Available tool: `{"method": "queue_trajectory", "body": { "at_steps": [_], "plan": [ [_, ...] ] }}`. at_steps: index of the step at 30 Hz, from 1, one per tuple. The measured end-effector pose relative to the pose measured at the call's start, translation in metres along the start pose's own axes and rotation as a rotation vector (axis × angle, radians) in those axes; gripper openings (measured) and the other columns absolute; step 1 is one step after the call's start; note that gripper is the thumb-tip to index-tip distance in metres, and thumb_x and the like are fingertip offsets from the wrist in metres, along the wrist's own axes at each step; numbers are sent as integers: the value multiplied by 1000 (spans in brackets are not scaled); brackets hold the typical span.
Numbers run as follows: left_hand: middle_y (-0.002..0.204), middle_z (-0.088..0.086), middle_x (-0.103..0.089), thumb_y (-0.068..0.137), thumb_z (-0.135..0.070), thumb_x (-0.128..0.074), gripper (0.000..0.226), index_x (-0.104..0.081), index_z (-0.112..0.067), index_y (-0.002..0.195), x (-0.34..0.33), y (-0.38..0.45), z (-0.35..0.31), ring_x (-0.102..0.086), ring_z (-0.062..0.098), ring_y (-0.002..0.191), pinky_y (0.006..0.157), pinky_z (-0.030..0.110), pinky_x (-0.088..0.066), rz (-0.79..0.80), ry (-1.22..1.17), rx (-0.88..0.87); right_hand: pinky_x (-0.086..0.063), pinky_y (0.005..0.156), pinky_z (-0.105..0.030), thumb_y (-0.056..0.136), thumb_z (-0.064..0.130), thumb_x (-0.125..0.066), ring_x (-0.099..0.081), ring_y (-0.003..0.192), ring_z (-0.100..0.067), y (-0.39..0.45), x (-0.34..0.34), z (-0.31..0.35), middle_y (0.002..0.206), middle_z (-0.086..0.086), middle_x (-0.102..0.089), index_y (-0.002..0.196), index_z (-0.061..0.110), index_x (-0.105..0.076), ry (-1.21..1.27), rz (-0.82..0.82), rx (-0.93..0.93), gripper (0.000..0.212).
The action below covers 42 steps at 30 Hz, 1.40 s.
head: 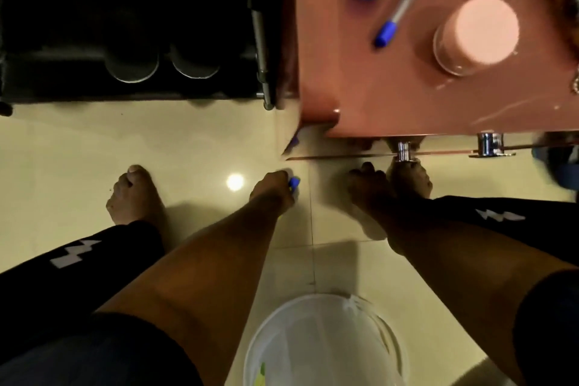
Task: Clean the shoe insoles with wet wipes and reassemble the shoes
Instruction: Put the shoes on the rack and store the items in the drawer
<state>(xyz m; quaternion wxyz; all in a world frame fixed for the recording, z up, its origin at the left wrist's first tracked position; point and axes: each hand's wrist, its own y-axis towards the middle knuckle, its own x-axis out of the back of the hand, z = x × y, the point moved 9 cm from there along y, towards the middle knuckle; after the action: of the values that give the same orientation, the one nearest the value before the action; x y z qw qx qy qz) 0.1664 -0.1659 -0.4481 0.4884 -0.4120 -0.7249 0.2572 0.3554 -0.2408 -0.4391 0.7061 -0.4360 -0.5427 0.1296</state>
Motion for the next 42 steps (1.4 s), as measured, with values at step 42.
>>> {"method": "queue_trajectory", "body": {
  "at_steps": [42],
  "plan": [
    [107, 16, -67, 95, -28, -55, 23, -67, -10, 100, 251, -281, -334, -62, 38, 101, 73, 33, -39, -786, 205, -388, -45, 76, -27, 71, 13, -79, -61, 98, -27, -267, 391, -44, 105, -12, -67, 106, 9, -65, 121, -602, 293, 37]
  ]
}}
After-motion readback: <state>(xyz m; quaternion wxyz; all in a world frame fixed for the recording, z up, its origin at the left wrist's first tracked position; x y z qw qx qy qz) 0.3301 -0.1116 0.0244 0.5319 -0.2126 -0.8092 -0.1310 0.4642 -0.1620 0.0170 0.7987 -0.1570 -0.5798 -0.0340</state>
